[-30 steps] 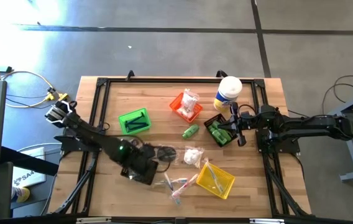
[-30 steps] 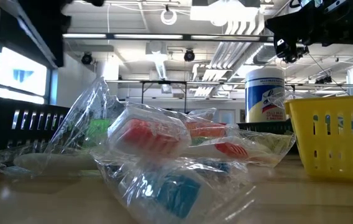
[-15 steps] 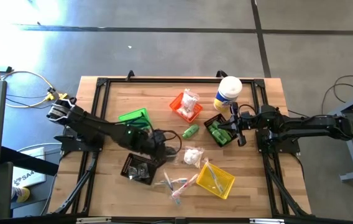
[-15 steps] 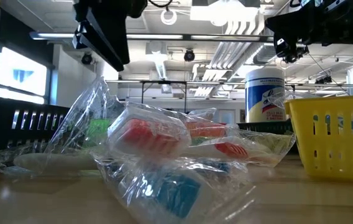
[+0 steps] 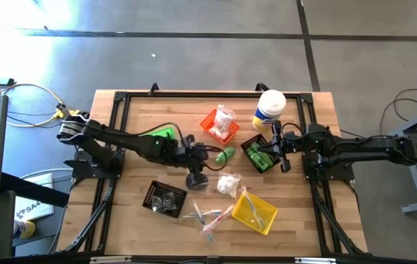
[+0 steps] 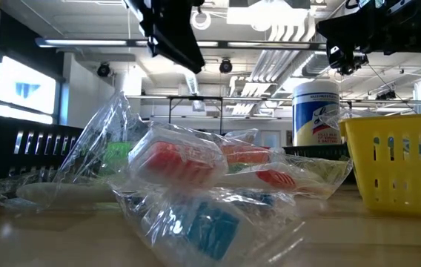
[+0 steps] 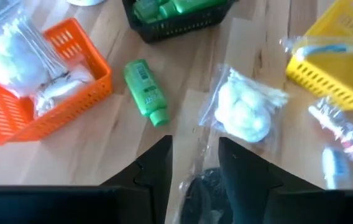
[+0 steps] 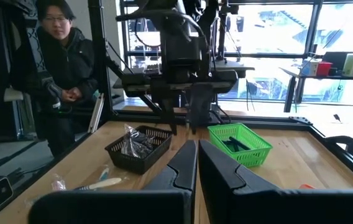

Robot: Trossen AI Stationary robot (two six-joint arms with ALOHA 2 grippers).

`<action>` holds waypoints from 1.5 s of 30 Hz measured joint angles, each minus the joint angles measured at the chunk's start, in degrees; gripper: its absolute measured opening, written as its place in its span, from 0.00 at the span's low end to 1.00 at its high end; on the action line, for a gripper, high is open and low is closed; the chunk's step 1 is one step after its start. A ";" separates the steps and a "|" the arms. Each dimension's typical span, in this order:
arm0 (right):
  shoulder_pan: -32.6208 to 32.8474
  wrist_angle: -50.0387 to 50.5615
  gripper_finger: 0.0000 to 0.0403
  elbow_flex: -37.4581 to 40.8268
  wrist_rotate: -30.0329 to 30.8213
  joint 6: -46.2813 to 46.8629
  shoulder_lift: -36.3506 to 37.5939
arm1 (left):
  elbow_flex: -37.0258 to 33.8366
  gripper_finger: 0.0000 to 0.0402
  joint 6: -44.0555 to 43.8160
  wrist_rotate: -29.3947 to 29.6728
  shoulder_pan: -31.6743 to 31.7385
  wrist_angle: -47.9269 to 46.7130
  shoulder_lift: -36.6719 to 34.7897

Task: Pick & Place Travel size toiletries
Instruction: Put the green shampoo into the top black bin

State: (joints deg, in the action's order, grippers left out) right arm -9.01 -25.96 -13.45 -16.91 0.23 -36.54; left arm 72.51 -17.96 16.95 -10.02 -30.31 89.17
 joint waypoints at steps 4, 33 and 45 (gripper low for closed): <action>0.01 0.16 0.02 0.00 0.00 0.00 0.00 | -2.81 0.31 3.75 3.89 -0.09 3.32 -0.05; -0.01 1.45 0.02 0.02 5.83 -3.25 -1.22 | -44.92 0.31 10.83 -0.93 -0.07 41.69 -27.38; 0.00 -2.72 0.02 0.04 13.47 -3.02 -2.65 | -50.38 0.31 9.80 -2.54 -0.08 41.68 -37.26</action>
State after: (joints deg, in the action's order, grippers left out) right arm -9.01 -28.67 -13.41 -3.44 -2.79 -39.20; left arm 22.12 -8.16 14.41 -10.10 11.38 51.91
